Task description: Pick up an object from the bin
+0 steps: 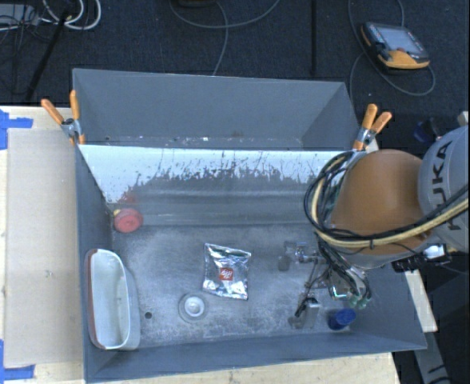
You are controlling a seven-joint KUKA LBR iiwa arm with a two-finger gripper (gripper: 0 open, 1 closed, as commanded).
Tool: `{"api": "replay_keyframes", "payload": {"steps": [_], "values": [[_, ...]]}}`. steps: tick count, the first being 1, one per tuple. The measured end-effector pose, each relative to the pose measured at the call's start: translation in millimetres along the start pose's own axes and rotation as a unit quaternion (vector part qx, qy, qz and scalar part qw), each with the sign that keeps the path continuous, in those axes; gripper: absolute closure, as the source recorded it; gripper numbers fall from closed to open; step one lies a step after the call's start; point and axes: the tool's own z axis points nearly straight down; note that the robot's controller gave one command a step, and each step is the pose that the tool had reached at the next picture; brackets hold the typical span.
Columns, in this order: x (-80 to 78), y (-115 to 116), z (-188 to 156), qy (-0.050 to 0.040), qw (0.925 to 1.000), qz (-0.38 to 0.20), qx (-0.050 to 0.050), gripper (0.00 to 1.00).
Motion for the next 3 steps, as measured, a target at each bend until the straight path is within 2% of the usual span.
{"api": "replay_keyframes", "payload": {"steps": [1, 2, 3], "values": [[-12.3, 8.5, -60.7, -0.0060, 0.9916, -0.129, 0.001, 0.00], [-45.1, 27.8, 67.6, -0.0012, 0.9881, -0.154, 0.000, 0.00], [-73.5, 57.9, 95.3, -0.0053, 0.9838, -0.179, 0.000, 0.00]]}}
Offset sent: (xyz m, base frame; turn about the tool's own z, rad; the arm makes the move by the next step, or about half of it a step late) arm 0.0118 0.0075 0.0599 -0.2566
